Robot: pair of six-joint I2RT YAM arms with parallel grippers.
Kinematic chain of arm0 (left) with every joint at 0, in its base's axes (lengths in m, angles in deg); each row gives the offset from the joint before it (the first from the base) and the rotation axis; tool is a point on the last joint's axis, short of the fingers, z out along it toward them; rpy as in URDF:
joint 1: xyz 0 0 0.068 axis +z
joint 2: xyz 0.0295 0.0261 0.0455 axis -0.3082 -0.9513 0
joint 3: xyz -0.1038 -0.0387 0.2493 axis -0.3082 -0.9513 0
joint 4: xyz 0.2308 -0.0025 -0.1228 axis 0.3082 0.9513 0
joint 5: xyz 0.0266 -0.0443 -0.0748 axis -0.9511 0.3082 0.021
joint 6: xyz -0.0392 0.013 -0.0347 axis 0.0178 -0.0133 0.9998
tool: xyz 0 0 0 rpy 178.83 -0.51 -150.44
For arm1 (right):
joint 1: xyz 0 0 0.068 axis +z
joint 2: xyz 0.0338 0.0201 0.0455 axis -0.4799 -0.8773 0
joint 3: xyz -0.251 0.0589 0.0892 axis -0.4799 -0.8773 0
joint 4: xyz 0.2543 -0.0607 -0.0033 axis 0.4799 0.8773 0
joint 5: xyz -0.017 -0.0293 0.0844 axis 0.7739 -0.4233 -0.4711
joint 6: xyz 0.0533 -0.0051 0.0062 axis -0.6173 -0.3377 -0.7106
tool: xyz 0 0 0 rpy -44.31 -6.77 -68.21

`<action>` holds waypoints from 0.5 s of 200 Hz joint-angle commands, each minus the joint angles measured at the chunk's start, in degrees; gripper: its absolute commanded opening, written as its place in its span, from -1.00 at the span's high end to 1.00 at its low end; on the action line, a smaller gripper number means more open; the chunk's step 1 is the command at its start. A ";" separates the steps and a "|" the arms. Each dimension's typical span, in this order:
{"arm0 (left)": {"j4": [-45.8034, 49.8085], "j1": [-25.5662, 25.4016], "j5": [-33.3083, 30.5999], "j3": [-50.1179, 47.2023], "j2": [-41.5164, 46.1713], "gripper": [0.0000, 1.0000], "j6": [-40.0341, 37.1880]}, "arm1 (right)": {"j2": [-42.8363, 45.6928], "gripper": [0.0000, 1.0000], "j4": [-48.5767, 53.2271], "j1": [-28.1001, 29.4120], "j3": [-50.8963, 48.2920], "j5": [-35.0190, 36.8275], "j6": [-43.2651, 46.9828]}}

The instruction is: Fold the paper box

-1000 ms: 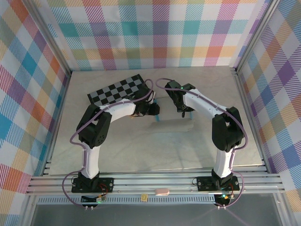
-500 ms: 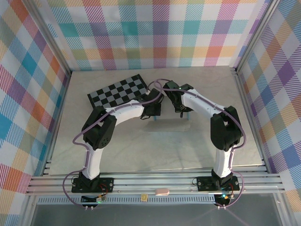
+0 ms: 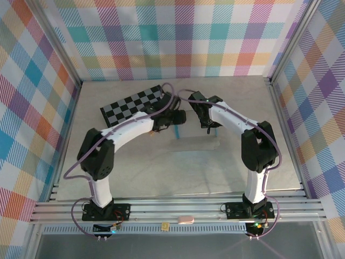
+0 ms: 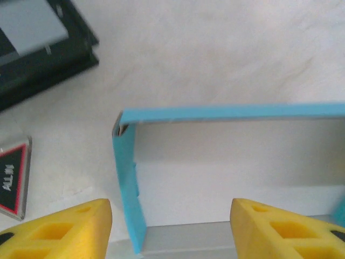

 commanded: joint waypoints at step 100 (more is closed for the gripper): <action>2.35 11.22 17.92 7.71 -8.34 -0.04 30.85 | 3.86 1.00 -10.67 -0.92 -7.08 -1.61 4.34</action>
